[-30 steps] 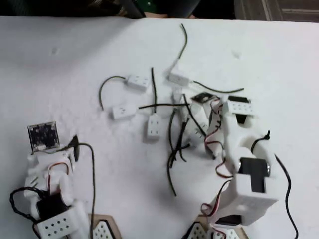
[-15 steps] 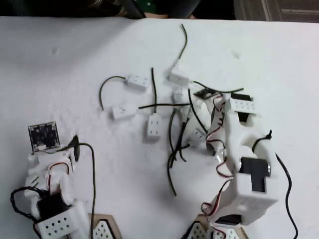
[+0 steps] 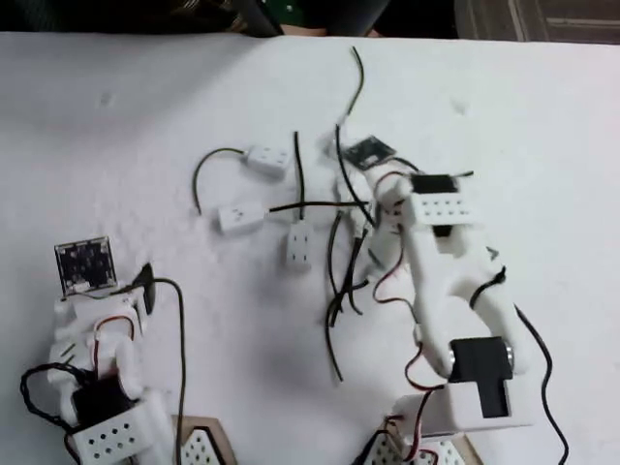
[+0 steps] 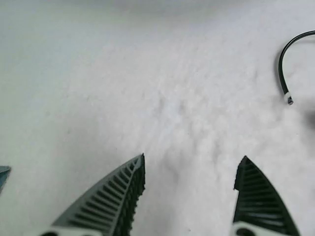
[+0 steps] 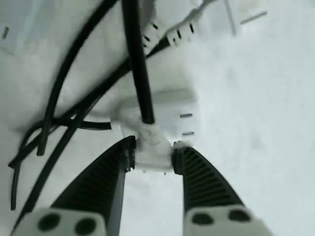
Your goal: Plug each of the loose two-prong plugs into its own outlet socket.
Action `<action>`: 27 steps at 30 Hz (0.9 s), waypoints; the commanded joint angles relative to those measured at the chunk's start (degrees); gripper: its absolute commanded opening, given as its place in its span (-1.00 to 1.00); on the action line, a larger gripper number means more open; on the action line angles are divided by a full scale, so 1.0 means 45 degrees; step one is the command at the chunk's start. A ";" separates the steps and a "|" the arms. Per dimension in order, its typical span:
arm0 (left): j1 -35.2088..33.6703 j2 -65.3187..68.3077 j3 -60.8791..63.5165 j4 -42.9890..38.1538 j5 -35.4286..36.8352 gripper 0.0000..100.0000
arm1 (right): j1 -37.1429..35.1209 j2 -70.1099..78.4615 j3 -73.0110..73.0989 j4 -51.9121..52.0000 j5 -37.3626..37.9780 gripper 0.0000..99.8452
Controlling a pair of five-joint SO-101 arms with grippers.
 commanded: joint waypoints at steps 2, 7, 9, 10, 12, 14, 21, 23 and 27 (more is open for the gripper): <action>0.0029 -0.0127 -0.0059 -0.0215 -0.0117 -0.41 | -0.0811 0.0283 -0.0234 -0.0147 -0.1094 -0.78; 0.0029 -0.0127 -0.0059 -0.0215 -0.0117 -0.41 | -0.0791 0.0088 -0.0879 0.1162 -0.1348 -0.73; 0.0029 -0.0127 -0.0059 -0.0215 -0.0117 -0.41 | -0.0791 -0.0166 -0.1270 0.1827 -0.1348 -0.72; 0.0029 -0.0127 -0.0059 -0.0215 -0.0117 -0.41 | -0.0791 -0.0303 -0.1407 0.2061 -0.1348 -0.72; 0.0029 -0.0127 -0.0059 -0.0215 -0.0117 -0.41 | -0.0791 -0.0420 -0.1582 0.2315 -0.1348 -0.72; 0.0029 -0.0127 -0.0059 -0.0215 -0.0117 -0.41 | -0.0772 -0.0381 -0.1582 0.2256 -0.1348 -0.72; 0.0029 -0.0127 -0.0059 -0.0215 -0.0117 -0.41 | -0.0381 0.0694 -0.1582 0.1084 -0.1348 -0.73; 0.0029 -0.0127 -0.0059 -0.0215 -0.0117 -0.41 | -0.0400 0.1182 -0.1582 0.1026 -0.1348 -0.73; 0.0029 -0.0127 -0.0059 -0.0215 -0.0117 -0.41 | -0.0576 0.1729 -0.1602 0.1006 -0.1348 -0.77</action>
